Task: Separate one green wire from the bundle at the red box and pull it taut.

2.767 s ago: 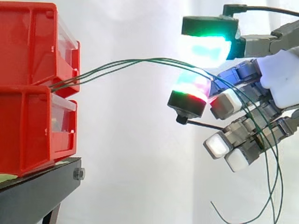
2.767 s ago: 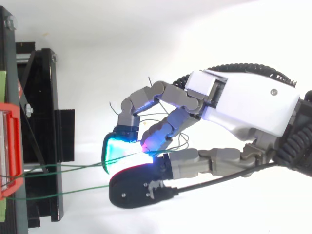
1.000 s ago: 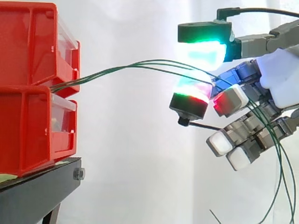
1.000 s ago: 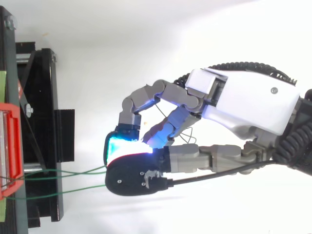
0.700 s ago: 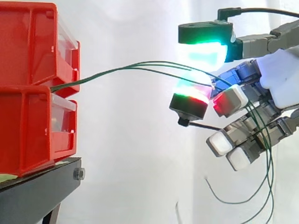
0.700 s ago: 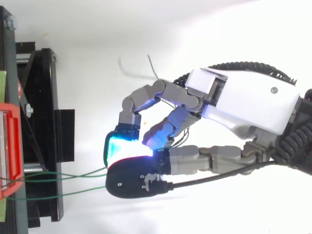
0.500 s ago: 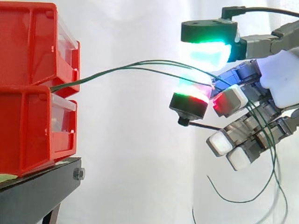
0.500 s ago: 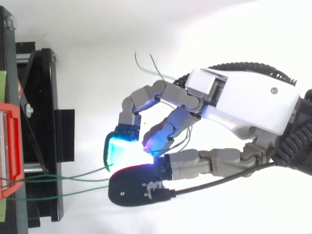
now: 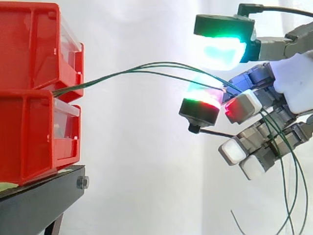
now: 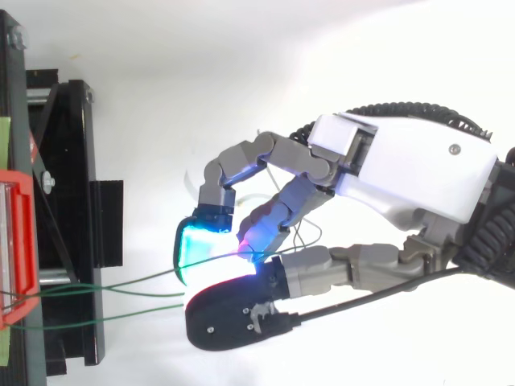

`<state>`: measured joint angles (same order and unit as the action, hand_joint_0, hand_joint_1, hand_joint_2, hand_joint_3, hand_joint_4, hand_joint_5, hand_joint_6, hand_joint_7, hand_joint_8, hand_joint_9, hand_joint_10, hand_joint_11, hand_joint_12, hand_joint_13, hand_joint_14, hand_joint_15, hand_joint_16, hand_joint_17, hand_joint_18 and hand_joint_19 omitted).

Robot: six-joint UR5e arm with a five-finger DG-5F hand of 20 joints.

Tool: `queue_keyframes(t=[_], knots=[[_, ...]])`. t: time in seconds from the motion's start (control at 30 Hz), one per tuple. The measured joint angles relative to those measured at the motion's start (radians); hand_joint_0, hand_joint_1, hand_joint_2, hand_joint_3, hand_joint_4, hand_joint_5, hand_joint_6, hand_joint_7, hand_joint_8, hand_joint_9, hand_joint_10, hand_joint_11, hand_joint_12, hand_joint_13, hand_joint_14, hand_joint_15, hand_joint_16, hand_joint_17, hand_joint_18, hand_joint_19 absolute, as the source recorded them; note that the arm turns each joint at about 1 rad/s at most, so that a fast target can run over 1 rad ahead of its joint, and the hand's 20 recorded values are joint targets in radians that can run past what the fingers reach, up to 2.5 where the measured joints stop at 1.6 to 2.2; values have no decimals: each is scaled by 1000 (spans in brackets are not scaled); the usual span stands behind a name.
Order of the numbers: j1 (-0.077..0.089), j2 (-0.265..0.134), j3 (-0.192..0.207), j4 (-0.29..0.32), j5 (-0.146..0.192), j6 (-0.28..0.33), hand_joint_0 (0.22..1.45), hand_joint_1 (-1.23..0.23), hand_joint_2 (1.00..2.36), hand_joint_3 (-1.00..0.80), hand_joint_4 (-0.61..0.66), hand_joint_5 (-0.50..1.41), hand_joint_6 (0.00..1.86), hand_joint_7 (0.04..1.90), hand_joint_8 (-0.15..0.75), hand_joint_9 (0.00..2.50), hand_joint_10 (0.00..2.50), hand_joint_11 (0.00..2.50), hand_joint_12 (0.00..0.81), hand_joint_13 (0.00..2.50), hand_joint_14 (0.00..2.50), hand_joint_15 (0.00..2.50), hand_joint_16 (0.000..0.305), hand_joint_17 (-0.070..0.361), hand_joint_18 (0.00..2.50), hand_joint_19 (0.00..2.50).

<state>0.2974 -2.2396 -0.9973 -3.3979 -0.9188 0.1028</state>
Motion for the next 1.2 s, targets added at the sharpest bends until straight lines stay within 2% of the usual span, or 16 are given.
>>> queue_keyframes(t=[0.1,0.27,0.37,0.47,0.53,0.63,0.7,0.73,0.77,0.8,0.87,0.9,1.03,1.2], knots=[[1,0,0,0,0,0,595,-701,1010,-353,58,-145,869,1040,243,1228,24,942,353,887,24,631,50,113,631,603],[1,0,0,1,0,0,619,-812,1013,-307,52,-151,878,1049,240,1203,24,946,351,880,26,629,50,112,636,603],[1,0,0,1,0,0,631,-858,1011,-344,52,-156,884,1014,236,1177,24,951,346,872,25,625,50,112,634,594],[1,0,-1,2,0,0,643,-936,1000,-500,59,-157,884,993,223,1168,24,949,341,861,25,616,49,111,635,569],[1,0,-1,2,0,0,603,-980,1000,-500,66,-156,882,985,225,1168,24,945,337,860,24,615,49,110,641,568],[0,0,-1,2,0,0,537,-941,1000,-500,75,-153,884,938,230,1177,24,936,342,869,24,610,50,113,660,566],[-1,0,-1,1,0,0,469,-772,1000,-500,92,-143,874,934,250,1228,21,921,365,902,24,611,55,123,698,563],[-1,0,-1,1,0,0,460,-733,1000,-500,93,-140,870,941,259,1243,20,928,370,918,24,613,56,125,707,567],[-1,0,-1,1,0,0,455,-697,1000,-500,92,-138,865,955,259,1251,20,923,376,920,24,610,56,126,712,565],[-1,0,-1,1,0,0,453,-600,1000,-500,101,-135,860,959,266,1260,21,914,380,928,23,613,57,128,716,571],[-1,0,-1,1,0,0,457,-541,1000,-500,101,-133,854,966,265,1267,22,911,382,932,23,613,57,128,716,573],[-1,0,-1,1,0,0,490,-455,1000,-500,90,-133,850,989,256,1267,20,921,371,924,23,618,54,122,694,586],[-1,0,-1,2,0,0,563,-444,1000,-500,71,-132,842,1045,242,1269,24,939,351,917,25,637,50,112,658,610],[-2,0,-1,2,1,0,587,-553,1004,-451,79,-142,849,1044,239,1299,24,1056,355,991,27,748,50,112,664,622]])
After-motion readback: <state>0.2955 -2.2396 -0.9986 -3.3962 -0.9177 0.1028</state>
